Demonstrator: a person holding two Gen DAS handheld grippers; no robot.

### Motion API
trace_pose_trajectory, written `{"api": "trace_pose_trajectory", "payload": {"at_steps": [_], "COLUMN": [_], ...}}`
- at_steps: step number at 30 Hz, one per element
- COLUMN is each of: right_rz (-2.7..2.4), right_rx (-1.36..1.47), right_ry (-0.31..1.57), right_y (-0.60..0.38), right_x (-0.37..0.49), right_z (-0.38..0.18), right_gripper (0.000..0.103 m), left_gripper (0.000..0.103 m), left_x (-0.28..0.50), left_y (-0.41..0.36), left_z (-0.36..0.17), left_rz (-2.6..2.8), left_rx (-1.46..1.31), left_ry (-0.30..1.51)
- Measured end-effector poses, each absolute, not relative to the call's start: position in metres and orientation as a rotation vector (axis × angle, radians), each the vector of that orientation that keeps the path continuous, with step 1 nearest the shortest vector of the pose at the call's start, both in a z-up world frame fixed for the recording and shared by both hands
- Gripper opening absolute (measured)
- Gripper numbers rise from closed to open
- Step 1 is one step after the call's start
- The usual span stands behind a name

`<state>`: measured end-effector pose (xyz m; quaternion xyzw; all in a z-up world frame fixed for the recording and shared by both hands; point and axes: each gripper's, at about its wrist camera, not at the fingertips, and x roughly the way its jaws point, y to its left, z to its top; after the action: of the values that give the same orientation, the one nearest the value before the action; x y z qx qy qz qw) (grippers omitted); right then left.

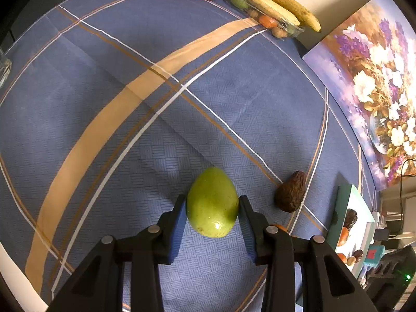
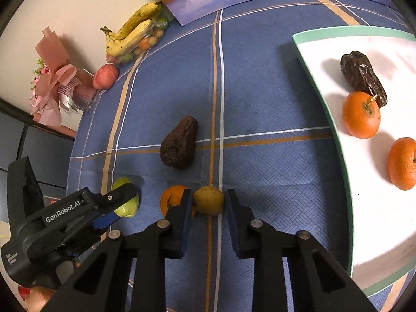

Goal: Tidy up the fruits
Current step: 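Hold the pear in the left tool while the right tool grasps another small yellow-brown fruit, then carry the pear in the left tool while the right tool carries its fruit over the tray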

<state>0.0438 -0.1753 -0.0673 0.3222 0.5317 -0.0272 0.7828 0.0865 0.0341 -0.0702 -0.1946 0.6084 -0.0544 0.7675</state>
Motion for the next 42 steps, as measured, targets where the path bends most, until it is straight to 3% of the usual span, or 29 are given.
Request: {"api": "trace_pose_trajectory", "payload": {"at_steps": [18,42], "right_rz": [-0.377,-0.782], "right_rx": [0.639,0.721], "right_ry": [0.969,0.865], "right_y": [-0.252,-0.366], "right_x": [-0.021,-0.11], "right_z": [-0.006,-0.001], "right_gripper": [0.026,0.026], "left_gripper": [0.041,0.041], "left_x": [0.071,-0.016], "left_y": [0.005,-0.146], "left_z": [-0.042,-0.021], "left_rz": [-0.239,-0.676], "left_rx": [-0.353,0.026], "left_ry": [1.239,1.199]}}
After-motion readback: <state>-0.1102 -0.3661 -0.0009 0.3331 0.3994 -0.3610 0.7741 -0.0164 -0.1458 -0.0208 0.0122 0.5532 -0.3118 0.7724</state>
